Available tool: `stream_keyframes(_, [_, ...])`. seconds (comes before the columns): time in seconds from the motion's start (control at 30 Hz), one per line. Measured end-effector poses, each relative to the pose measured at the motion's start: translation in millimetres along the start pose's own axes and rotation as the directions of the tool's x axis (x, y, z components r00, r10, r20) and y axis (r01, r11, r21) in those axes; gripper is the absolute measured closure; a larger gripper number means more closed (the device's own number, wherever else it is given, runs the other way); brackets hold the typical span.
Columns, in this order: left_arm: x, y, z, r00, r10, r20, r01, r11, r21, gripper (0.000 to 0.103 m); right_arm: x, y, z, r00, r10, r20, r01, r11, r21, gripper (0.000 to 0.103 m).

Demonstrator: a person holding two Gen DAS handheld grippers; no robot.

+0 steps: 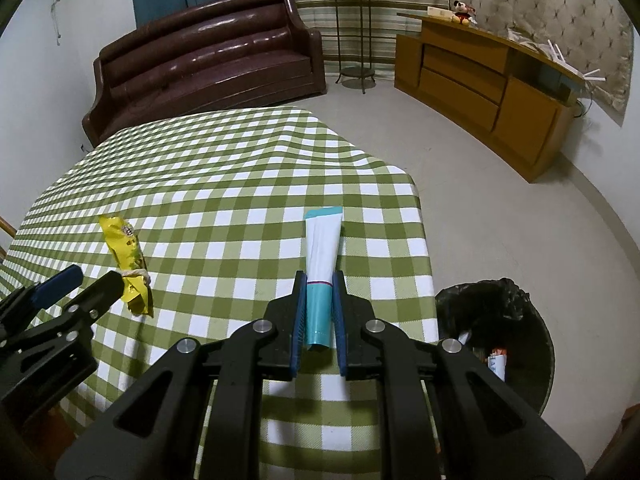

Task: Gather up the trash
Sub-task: 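Grasp the yellow wrapper with the left gripper while the right gripper holds the teal tube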

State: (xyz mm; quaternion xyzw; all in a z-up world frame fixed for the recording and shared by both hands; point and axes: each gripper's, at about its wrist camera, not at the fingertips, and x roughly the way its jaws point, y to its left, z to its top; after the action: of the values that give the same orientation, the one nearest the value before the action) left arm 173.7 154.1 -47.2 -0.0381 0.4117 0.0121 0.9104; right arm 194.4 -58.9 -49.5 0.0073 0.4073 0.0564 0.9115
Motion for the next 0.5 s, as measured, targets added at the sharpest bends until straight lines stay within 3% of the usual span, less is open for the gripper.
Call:
stream_keyframes(0.27, [25.7,-1.8,8.5,0.997,0.001,-0.071,-0.002,1.0,-0.009,0.036,8.1,-0.3,-3.3,1.0,0.019,-0.001,-0.019,1.0,0.008,0.09])
stream_keyframes(0.5, [25.9,3.4,8.4,0.997,-0.009,-0.082,0.01,1.0,0.01,0.036,9.8,2.7,-9.8,1.0,0.026,-0.005,-0.026,1.0,0.013,0.09])
